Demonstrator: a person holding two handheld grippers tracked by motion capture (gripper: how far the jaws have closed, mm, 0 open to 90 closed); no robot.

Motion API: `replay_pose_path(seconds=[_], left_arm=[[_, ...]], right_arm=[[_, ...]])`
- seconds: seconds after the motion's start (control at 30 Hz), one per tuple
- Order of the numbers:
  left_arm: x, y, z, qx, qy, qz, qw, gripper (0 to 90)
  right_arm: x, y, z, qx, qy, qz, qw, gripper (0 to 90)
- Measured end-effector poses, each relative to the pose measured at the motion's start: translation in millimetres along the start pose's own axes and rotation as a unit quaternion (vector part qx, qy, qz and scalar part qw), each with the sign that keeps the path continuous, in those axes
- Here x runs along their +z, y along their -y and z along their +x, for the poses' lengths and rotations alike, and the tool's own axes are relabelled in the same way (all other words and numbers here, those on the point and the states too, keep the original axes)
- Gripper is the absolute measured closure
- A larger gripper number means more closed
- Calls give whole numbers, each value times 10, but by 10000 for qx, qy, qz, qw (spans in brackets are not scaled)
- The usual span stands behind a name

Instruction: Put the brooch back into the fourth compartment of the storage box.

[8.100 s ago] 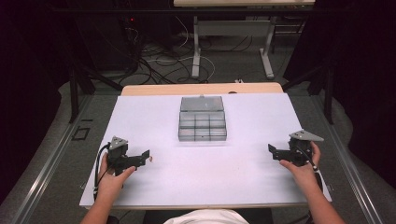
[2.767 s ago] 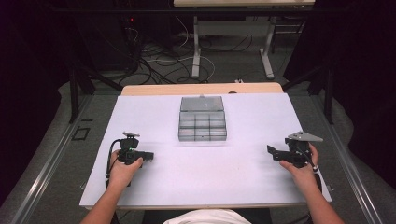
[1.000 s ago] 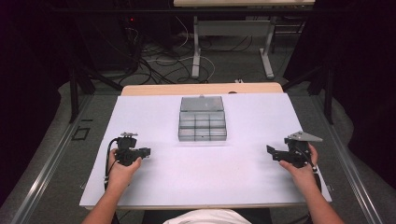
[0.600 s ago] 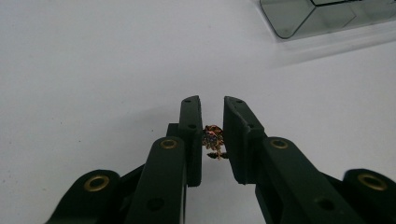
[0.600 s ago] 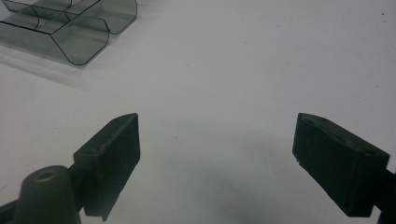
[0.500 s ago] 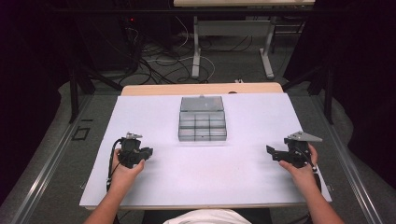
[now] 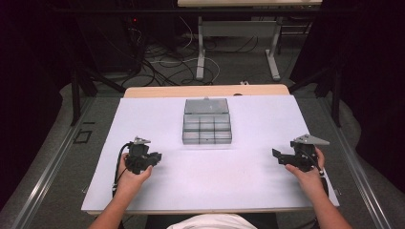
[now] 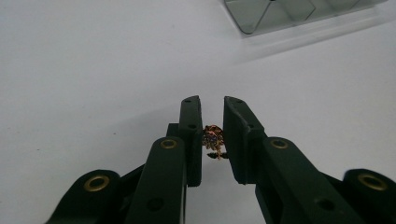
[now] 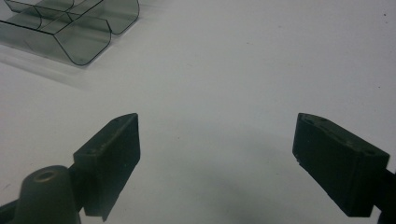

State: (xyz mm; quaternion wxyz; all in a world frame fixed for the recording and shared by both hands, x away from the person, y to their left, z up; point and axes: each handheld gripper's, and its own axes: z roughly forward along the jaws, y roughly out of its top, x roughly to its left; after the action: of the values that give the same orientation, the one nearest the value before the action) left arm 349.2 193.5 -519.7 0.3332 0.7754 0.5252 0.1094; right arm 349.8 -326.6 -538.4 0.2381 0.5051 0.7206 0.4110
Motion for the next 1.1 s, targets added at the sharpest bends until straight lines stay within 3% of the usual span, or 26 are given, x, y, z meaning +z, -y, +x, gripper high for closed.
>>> replay_pose_path(seconds=[1.1], left_arm=[[-5,-279,-255,259,332,-29,9991,781]], right_arm=[[26,12,21,-3,-1,56,10000,130]])
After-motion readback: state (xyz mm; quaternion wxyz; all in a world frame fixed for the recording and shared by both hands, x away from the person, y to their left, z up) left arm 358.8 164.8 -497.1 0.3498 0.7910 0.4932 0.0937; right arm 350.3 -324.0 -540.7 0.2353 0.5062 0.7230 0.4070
